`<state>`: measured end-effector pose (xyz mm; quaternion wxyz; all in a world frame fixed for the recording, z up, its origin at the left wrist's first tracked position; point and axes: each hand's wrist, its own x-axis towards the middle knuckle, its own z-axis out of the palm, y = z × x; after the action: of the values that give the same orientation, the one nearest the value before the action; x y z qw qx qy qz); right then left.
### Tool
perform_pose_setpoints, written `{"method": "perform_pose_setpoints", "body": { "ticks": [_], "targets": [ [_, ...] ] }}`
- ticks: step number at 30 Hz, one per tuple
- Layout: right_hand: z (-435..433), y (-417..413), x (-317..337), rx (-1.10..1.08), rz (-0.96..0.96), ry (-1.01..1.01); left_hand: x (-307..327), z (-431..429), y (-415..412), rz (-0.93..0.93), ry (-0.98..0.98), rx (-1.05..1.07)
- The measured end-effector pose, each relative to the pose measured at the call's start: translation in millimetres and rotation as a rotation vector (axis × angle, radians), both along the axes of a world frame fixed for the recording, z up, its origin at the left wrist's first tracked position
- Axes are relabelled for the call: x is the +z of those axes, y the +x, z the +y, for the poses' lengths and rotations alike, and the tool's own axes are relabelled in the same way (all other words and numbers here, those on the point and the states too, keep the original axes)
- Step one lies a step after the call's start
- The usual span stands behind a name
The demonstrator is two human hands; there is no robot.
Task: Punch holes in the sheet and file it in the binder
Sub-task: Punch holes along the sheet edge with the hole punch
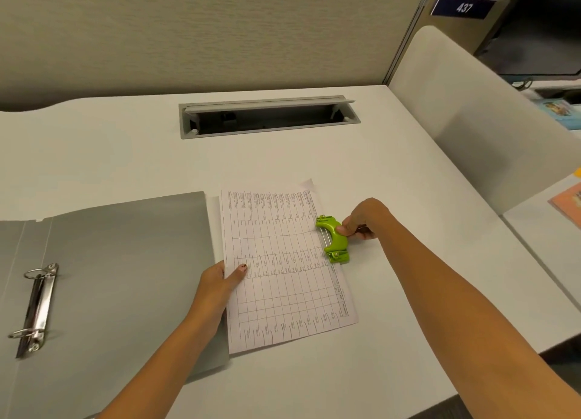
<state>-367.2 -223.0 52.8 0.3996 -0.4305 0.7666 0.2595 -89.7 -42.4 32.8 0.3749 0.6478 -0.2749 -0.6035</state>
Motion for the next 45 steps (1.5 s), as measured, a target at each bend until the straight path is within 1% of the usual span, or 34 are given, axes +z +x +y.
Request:
{"method": "perform_pose_setpoints", "body": {
  "ticks": [5,13,18,19,21,22,25,28,32,34,36,38,41,45],
  "targets": [
    [-4,-5,-12,-0.003,0.023,-0.021,-2,0,0,0.004,0.000,0.015],
    [-8,-8,-20,-0.053,0.005,0.050,-4,0,1,0.018,0.011,0.006],
    [-10,-8,-23,-0.061,-0.038,0.044,-5,-1,3,0.034,0.020,-0.006],
    [-9,-9,-24,-0.062,-0.042,0.019,-6,-1,3,0.034,0.019,-0.009],
    [-5,-10,-20,-0.090,-0.088,-0.133,-6,-1,3,0.031,0.015,-0.007],
    [-3,-9,-16,-0.104,-0.108,-0.158,-5,-1,3,0.029,0.015,-0.006],
    [-4,-2,-9,-0.054,-0.068,-0.012,-3,-1,2,0.036,0.014,0.001],
    [1,4,-3,-0.046,-0.047,0.004,-2,0,2,0.046,0.012,0.007],
    [17,10,9,-0.023,-0.036,-0.071,-1,-1,2,0.060,0.012,0.011],
    [23,16,18,-0.022,-0.009,-0.166,1,-1,2,0.068,0.009,0.009],
    [24,16,21,0.002,-0.062,-0.240,2,-1,3,0.071,0.005,0.009],
    [24,15,25,0.032,-0.116,-0.203,3,-1,3,0.070,0.007,0.009],
    [27,16,34,-0.137,-0.288,-0.299,5,-2,4,0.071,0.007,0.008],
    [40,19,39,-0.252,-0.345,-0.337,7,-1,5,0.074,-0.004,0.017]
  ]
}}
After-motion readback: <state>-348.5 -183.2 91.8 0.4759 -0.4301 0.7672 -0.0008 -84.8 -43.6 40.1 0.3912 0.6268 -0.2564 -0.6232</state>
